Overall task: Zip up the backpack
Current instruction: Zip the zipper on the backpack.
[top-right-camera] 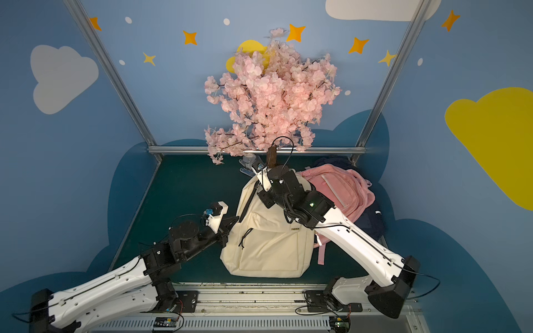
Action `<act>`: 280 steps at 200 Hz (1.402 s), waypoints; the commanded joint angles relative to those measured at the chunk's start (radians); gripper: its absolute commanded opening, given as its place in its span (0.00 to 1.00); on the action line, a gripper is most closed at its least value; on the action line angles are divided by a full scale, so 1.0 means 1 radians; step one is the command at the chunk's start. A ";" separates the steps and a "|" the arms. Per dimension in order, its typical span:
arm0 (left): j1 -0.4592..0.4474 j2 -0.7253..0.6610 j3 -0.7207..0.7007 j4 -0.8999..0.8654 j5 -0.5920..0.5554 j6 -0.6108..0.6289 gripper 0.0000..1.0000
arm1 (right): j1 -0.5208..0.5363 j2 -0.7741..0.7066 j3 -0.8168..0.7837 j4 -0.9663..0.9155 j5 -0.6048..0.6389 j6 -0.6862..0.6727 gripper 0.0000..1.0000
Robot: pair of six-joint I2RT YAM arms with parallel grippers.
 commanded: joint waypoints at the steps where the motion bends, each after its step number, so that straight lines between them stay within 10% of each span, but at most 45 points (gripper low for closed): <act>1: -0.009 -0.017 -0.034 -0.191 0.031 0.023 0.03 | -0.061 -0.078 0.047 0.150 0.073 0.042 0.00; 91: 0.047 0.050 0.184 -0.190 0.105 0.073 0.60 | 0.266 0.011 0.112 0.187 0.047 -0.141 0.00; 112: 0.100 0.079 0.186 -0.177 0.148 0.063 0.58 | 0.280 0.008 0.118 0.179 0.058 -0.125 0.00; 173: 0.131 0.081 0.127 -0.187 0.179 0.046 0.08 | 0.226 0.006 0.195 0.094 0.197 -0.065 0.00; 280: 0.133 -0.002 0.032 -0.186 0.175 -0.011 0.14 | 0.076 -0.064 0.182 0.047 0.082 0.032 0.00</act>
